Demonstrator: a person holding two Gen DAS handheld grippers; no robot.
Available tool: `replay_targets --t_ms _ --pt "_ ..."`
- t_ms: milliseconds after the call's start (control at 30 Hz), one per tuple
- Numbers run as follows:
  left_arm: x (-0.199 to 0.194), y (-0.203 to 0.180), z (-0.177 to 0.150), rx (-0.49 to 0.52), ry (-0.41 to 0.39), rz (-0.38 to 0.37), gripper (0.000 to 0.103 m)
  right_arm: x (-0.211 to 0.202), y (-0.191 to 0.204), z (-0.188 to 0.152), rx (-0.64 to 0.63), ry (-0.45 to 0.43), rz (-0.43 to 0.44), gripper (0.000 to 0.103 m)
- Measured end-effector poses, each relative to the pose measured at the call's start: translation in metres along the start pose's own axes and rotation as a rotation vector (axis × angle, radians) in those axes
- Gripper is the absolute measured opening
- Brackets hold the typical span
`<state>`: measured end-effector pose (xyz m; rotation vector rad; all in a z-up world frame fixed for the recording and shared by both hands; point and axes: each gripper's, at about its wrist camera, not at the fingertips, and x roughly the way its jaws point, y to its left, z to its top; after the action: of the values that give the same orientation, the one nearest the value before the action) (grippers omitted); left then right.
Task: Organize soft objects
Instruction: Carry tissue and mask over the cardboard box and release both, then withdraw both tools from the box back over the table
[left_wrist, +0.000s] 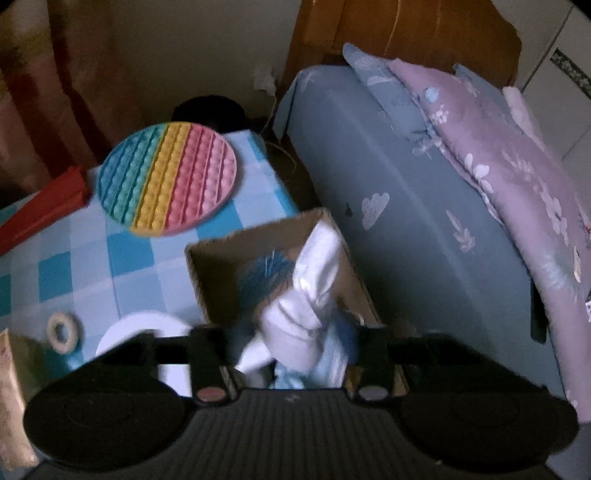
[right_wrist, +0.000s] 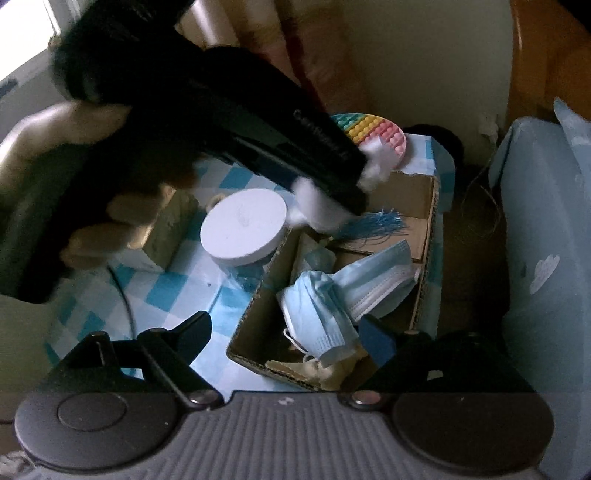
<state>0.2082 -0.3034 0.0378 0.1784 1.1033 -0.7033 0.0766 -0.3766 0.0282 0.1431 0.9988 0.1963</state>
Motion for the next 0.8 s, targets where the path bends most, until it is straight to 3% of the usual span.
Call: replay_targets --t_ms 300,400,500,667,800 --pt "-0.002 0.012 0.004 -0.021 -0.062 0.021 0.080 -0.003 0.001 0.001 -0.013 -0.008 -0.040 0.090" --pt "-0.016 0.018 0.000 -0.029 -0.082 0.027 0.084 -0.004 0.008 0.000 -0.037 -0.007 -0.064 0.092" --pt "-0.032 0.023 -0.008 -0.020 -0.099 0.035 0.085 -0.005 0.015 -0.001 -0.054 -0.028 -0.100 0.100" --pt "-0.063 0.031 -0.026 -0.006 -0.139 0.040 0.087 -0.007 0.025 -0.004 -0.049 -0.031 -0.134 0.101" --pt "-0.096 0.040 -0.055 -0.010 -0.236 0.109 0.093 -0.010 0.037 -0.009 -0.060 -0.031 -0.137 0.101"
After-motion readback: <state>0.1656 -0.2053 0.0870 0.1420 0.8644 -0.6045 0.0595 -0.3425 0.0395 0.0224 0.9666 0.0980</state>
